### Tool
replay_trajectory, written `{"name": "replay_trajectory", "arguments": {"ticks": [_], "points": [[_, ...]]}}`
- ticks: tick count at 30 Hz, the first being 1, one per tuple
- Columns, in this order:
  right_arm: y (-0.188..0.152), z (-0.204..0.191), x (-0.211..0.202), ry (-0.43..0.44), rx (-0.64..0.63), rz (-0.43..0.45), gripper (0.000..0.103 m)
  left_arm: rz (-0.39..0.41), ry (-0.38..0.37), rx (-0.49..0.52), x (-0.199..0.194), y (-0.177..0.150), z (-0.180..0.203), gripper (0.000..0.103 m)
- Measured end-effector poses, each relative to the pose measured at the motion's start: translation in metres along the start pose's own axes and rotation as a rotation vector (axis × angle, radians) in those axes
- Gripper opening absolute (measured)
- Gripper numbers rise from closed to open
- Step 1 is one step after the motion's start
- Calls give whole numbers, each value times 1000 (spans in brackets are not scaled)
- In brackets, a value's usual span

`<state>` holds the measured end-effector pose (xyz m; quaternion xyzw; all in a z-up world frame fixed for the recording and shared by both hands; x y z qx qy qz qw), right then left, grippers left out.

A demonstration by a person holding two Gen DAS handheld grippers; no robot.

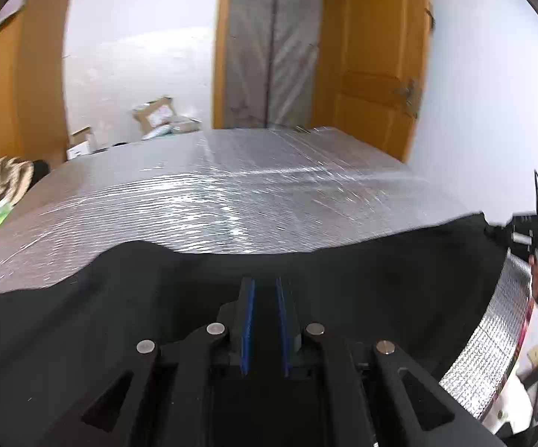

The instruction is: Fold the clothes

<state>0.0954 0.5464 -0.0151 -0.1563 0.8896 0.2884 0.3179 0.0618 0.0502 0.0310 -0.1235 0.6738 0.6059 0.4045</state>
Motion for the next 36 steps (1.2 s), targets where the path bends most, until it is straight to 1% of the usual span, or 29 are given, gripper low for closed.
{"name": "replay_trajectory", "arguments": {"ticks": [1,2,3,6,8,9,10,12,13,14,16,17,18,19,22,25,30,33,36], "points": [[5,2,-5,-17,4,26,14,-4,-9,12,4,1,6,11],[6,0,-7,4,1,31,14,-3,-19,22,6,2,11,11],[4,-7,-4,44,-15,6,14,-2,-29,30,7,3,15,11],[-9,-36,23,163,-90,-159,14,-22,-51,47,14,6,27,11],[-8,-44,45,179,-106,-242,14,-41,-59,55,20,6,33,11],[-6,-46,56,180,-109,-277,7,-58,-56,57,24,5,34,11],[-1,-44,63,184,-94,-292,6,-78,-52,59,29,5,35,11],[18,-30,64,171,-23,-253,6,-106,-50,47,37,3,34,11],[27,-24,63,144,-2,-222,6,-125,-52,35,41,2,33,11],[35,-19,62,102,2,-184,6,-130,-56,29,42,1,32,11],[49,-10,58,30,9,-115,9,-135,-58,26,43,0,31,11],[51,-8,55,13,11,-91,9,-137,-56,29,44,0,32,11],[54,-5,52,-5,12,-68,12,-138,-53,31,44,0,32,12],[53,-7,49,-1,5,-58,14,-140,-51,34,45,0,33,12],[34,-25,40,85,-56,-80,14,-124,-53,27,40,-1,32,12],[11,-56,43,191,-161,-166,15,-86,-69,11,28,-2,31,12],[-35,-109,76,318,-291,-385,16,-37,18,-43,8,-9,5,12],[-59,-125,92,355,-298,-475,16,-8,72,-76,-4,-13,-11,12],[-82,-135,104,374,-291,-530,16,21,127,-110,-16,-17,-27,12]]}}
Point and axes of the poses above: each gripper's, at about its wrist camera, not at the fingertips, and x roughly the way its jaws point, z to its right, y to its top, the point moved 2 cm from there along x, roughly the way its jaws point, and after that the axes turned 6 degrees about -z, right-handed, at the moved point
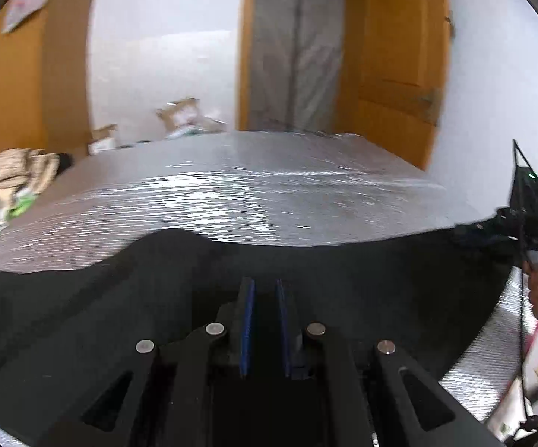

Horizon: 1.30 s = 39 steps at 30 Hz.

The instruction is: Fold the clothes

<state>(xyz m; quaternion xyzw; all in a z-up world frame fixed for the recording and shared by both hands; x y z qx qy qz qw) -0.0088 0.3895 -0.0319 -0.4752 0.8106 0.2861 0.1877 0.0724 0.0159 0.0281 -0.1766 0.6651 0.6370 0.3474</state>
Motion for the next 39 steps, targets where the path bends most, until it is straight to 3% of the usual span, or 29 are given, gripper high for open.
{"name": "replay_trajectory", "arguments": {"ticks": [4,7,9,11,15,21,27,33,35,39], "points": [[-6,8,7,8,33,3,11,5,40,-35,-3,-4,-21,12],[9,24,-13,-35,128,119,9,-122,-5,-46,16,-13,-27,14],[9,25,-29,-105,139,192,13,-139,-8,-21,14,-13,-24,15],[6,12,-32,-120,103,206,16,-134,-14,-9,8,-13,-23,15],[-25,-39,-3,0,-74,81,17,-86,-43,-31,-12,-15,-28,15],[-78,-97,58,72,-287,-129,17,-8,70,-165,-31,-15,-74,15],[-89,-140,146,88,-318,-280,17,38,137,-266,-45,-25,-125,15],[-76,-160,197,124,-282,-340,17,101,92,-257,-39,-17,-134,15],[-70,-158,206,131,-250,-351,15,75,77,-234,-28,-13,-131,16],[-46,-141,200,133,-128,-286,11,-98,49,-248,6,-20,-135,16]]}}
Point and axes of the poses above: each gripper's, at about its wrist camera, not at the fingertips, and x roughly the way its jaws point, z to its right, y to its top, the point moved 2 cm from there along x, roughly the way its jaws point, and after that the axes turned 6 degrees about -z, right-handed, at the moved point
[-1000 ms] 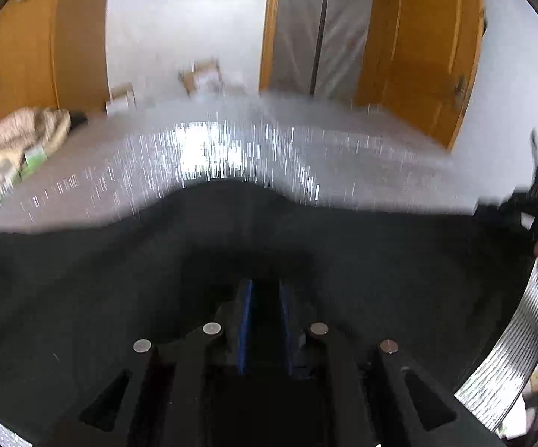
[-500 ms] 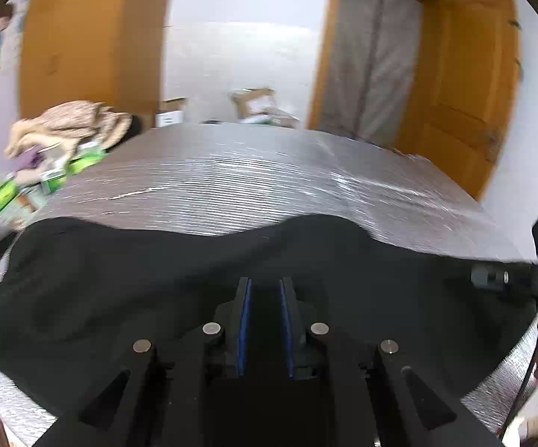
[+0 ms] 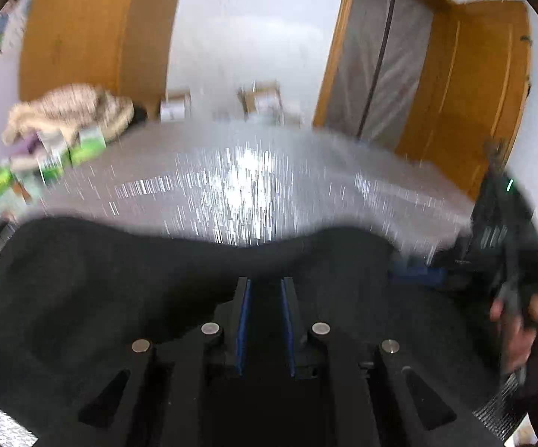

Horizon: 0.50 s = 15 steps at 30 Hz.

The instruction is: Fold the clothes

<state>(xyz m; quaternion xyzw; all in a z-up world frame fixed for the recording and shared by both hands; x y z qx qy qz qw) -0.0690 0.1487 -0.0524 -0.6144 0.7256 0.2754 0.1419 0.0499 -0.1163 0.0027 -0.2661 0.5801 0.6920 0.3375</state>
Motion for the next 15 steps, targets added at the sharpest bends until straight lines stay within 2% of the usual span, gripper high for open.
{"name": "replay_trajectory", "arguments": {"ticks": [3,7,12,15], "points": [[5,15,-29,-20,61,115,11,0,-15,7,-1,-1,0,16],[-6,16,-58,-10,67,182,18,-3,-27,-2,-4,-4,-2,17],[-40,11,-62,-9,1,140,18,27,-8,0,-15,-7,-1,17],[-62,8,-62,-16,-44,105,18,50,44,-33,-26,-10,-15,17]]}}
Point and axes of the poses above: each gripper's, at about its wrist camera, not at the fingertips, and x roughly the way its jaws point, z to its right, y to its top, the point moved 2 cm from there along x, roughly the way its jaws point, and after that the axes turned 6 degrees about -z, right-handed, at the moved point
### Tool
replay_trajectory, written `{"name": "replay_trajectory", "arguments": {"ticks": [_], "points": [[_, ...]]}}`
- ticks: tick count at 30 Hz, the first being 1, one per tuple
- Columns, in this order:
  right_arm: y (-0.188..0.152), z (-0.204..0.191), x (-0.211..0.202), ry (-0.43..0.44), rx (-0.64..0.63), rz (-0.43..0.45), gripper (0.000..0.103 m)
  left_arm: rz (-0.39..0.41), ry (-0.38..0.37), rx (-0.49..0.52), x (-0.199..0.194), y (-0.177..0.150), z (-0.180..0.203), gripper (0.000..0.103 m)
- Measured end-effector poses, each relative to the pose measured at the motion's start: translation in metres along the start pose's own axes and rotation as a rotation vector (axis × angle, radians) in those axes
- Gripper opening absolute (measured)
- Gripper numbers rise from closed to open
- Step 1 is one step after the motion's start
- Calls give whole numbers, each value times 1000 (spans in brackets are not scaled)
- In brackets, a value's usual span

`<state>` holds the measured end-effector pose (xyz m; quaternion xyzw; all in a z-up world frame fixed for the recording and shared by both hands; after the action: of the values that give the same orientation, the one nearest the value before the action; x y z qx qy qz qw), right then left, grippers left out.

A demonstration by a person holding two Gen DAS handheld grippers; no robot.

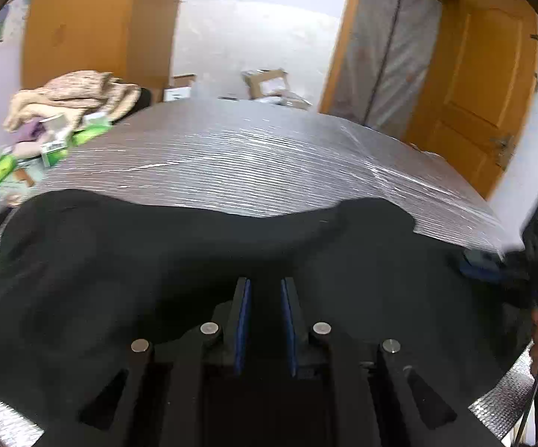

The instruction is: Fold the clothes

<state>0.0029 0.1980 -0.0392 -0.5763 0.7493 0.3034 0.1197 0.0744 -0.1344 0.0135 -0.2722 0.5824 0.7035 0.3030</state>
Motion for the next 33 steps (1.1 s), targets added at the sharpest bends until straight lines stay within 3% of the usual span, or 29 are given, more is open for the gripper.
{"name": "replay_trajectory", "arguments": {"ticks": [7,11,15,20,23,25,27,33], "points": [[-52,-8,-6,-11,-106,-81,19,57,101,-114,-32,-19,-44,17],[-69,-2,-14,-28,-148,-77,16,2,165,-139,-30,-31,-62,17],[-61,11,-36,-90,-113,-4,16,30,174,-186,-42,-32,-79,17],[-50,8,-45,-103,-129,34,20,73,139,-107,-52,-6,-61,17],[-43,-2,-37,-86,-151,26,20,20,96,-34,-33,16,-40,18],[-38,-9,-33,-74,-166,20,20,-60,65,-18,-6,23,-34,18],[-33,-16,-28,-62,-181,14,20,-137,93,-39,18,24,-38,18],[-16,-45,-4,-13,-235,-29,20,-34,113,-112,1,43,-64,19]]}}
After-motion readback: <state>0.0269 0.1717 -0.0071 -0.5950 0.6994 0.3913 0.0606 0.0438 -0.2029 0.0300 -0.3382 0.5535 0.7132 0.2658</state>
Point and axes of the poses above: each gripper's, at about its wrist camera, not at the fingertips, and x roughly the way its jaws point, z to its right, y to its top, the point moved 2 cm from there along x, roughly the way its jaws point, and after that the axes turned 6 degrees about -z, right-handed, at the moved point
